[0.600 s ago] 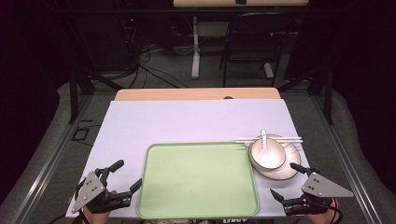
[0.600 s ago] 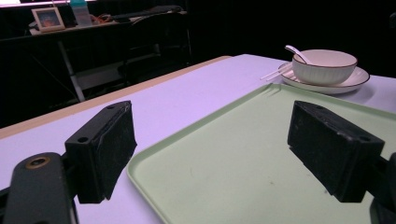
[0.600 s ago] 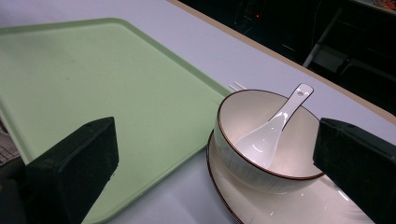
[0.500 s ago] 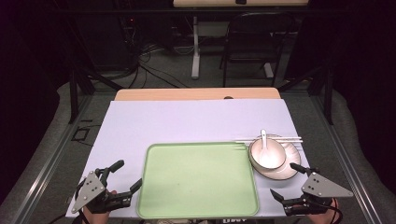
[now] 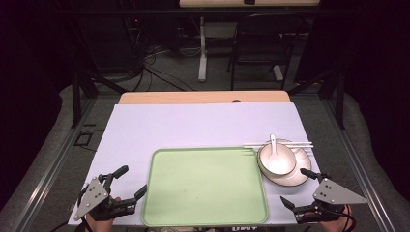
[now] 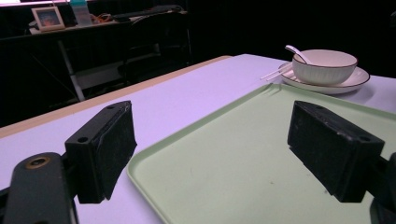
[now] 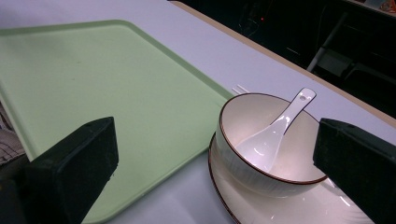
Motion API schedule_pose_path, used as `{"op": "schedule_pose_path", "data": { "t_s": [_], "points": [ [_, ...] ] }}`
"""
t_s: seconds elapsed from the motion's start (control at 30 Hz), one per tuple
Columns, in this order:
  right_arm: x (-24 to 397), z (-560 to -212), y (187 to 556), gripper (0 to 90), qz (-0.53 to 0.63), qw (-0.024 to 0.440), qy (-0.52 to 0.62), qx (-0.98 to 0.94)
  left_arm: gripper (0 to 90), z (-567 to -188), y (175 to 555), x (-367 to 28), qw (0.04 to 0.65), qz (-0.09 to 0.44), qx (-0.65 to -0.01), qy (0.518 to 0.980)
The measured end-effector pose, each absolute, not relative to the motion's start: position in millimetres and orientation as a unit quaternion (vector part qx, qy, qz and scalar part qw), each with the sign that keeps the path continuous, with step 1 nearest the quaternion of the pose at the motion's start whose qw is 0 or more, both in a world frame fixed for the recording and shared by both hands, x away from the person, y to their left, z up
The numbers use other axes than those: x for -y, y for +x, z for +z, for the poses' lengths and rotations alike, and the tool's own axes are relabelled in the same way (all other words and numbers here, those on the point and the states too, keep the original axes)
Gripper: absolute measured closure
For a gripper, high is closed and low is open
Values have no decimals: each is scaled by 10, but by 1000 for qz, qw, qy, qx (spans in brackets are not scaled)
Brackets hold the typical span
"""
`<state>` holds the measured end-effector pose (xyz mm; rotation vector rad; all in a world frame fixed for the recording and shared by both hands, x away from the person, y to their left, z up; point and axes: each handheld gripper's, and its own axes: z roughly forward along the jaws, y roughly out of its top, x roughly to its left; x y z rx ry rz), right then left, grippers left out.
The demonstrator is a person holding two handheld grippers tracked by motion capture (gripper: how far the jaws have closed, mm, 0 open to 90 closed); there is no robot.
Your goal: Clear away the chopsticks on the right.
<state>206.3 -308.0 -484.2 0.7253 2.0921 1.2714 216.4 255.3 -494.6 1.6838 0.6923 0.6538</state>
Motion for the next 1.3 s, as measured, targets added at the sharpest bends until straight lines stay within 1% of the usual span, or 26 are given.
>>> {"op": "schedule_pose_path", "data": {
  "t_s": [0.17, 0.3, 0.5, 0.67, 0.83, 1.1, 1.23, 1.3],
  "points": [
    [3109, -4817, 2079, 0, 472, 293, 280, -783, 152, -4952, 2181, -2546, 564, 275, -295, 720],
    [3125, -4788, 2161, 0, 459, 282, 283, -794, 152, -4948, 2173, -2550, 566, 277, -294, 719],
    [3147, -4743, 2204, 0, 446, 278, 285, -801, 152, -4949, 2171, -2550, 568, 276, -294, 717],
    [3188, -4620, 2317, 0, 418, 265, 282, -822, 152, -4947, 2165, -2549, 570, 276, -294, 716],
    [3222, -4529, 2428, 0, 402, 270, 278, -830, 152, -4946, 2166, -2548, 569, 278, -294, 716],
    [3298, -4306, 2645, 0, 370, 264, 262, -851, 152, -4946, 2168, -2546, 567, 279, -295, 716],
    [3330, -4205, 2773, 0, 355, 261, 256, -861, 152, -4946, 2167, -2549, 570, 279, -295, 715],
    [3353, -4142, 2878, 0, 344, 252, 252, -869, 152, -4945, 2166, -2553, 570, 279, -294, 715]
  ]
}}
